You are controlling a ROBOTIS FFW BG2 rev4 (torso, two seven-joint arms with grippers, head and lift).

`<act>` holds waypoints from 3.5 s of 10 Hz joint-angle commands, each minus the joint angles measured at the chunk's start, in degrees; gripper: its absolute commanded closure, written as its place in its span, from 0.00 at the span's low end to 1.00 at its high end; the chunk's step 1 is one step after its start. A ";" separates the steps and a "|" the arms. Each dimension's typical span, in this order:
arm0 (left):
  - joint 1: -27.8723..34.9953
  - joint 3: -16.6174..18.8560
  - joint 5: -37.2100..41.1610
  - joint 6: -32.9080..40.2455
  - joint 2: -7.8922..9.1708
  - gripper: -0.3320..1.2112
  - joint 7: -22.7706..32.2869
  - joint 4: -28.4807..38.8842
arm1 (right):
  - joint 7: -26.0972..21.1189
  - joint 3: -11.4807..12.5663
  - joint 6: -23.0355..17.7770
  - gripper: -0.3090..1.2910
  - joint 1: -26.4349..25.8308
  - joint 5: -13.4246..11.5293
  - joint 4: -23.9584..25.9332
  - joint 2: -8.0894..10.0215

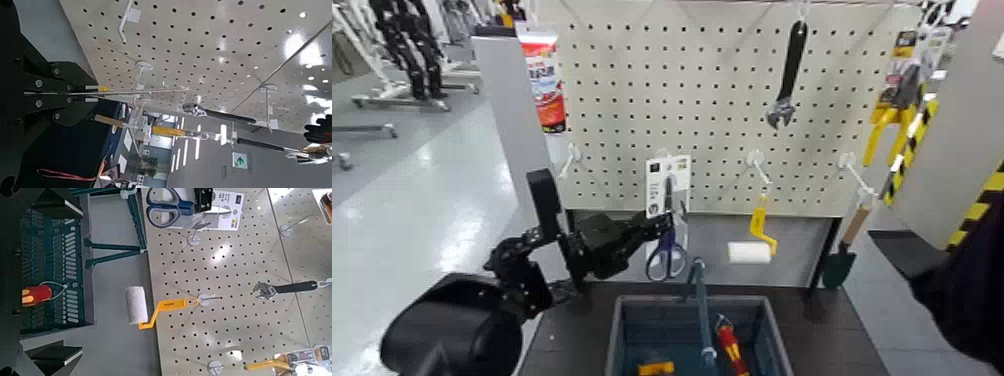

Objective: Put the blue scissors into the crate.

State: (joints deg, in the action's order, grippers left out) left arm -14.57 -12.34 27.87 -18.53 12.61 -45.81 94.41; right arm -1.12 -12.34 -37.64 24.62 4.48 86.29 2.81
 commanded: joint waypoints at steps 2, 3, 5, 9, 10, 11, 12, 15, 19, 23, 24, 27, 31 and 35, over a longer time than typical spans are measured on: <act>0.69 -0.32 -0.44 0.16 -0.21 0.98 -1.74 -4.85 | 0.24 0.04 -0.16 0.25 -0.19 0.00 -0.34 0.00; 1.04 -0.32 -0.44 0.25 -0.21 0.98 -1.91 -6.17 | 0.33 0.04 -0.16 0.25 -0.19 0.00 -0.34 0.00; 1.13 -0.41 -0.53 0.69 -0.39 0.98 -2.62 -8.54 | 0.33 0.04 -0.16 0.25 -0.19 0.09 -0.42 0.00; 1.48 -0.85 -1.23 0.78 -0.65 0.98 -4.02 -13.11 | 0.42 -0.05 -0.16 0.25 -0.19 0.18 -0.42 0.00; 1.48 -1.11 -1.41 0.86 -0.65 0.98 -4.20 -14.08 | 0.42 -0.05 -0.16 0.25 -0.19 0.18 -0.42 0.00; 1.48 -1.38 -1.59 1.04 -0.65 0.98 -4.46 -15.05 | 0.42 -0.05 -0.16 0.25 -0.19 0.18 -0.42 0.00; 1.39 -1.64 -1.76 1.04 -0.65 0.98 -4.64 -15.66 | 0.42 -0.05 -0.16 0.25 -0.19 0.18 -0.51 0.00; 1.48 -2.43 -2.73 0.78 -0.74 0.98 -4.90 -16.72 | 0.51 -0.05 -0.16 0.25 -0.28 0.18 -0.51 0.00; 1.39 -2.87 -4.66 -0.89 -0.65 0.89 -5.08 -16.98 | 0.51 -0.05 -0.16 0.25 -0.28 0.18 -0.51 0.00; 1.39 -2.78 -5.89 -0.98 -0.74 0.20 -4.99 -16.01 | 0.51 -0.05 -0.16 0.25 -0.19 0.18 -0.42 0.00; 1.39 -2.87 -5.89 -0.81 -0.74 0.19 -4.99 -15.92 | 0.51 -0.05 -0.16 0.25 -0.19 0.26 -0.51 0.00; 1.30 -2.78 -5.98 -0.63 -0.74 0.19 -4.90 -15.92 | 0.51 -0.05 -0.16 0.25 -0.19 0.44 -0.60 -0.18; 7.98 0.73 -13.19 5.78 -0.56 0.20 3.89 -6.52 | 0.51 0.04 -0.33 0.25 -0.10 0.70 -0.60 -0.09; 24.51 7.59 -18.99 17.65 -2.06 0.22 20.41 3.06 | 0.33 0.21 -0.86 0.25 0.16 0.70 -0.60 -0.18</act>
State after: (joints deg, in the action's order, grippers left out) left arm 7.70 -5.68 9.98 -2.64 10.96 -25.37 96.26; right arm -0.84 -12.18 -38.31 24.76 5.18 85.70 2.58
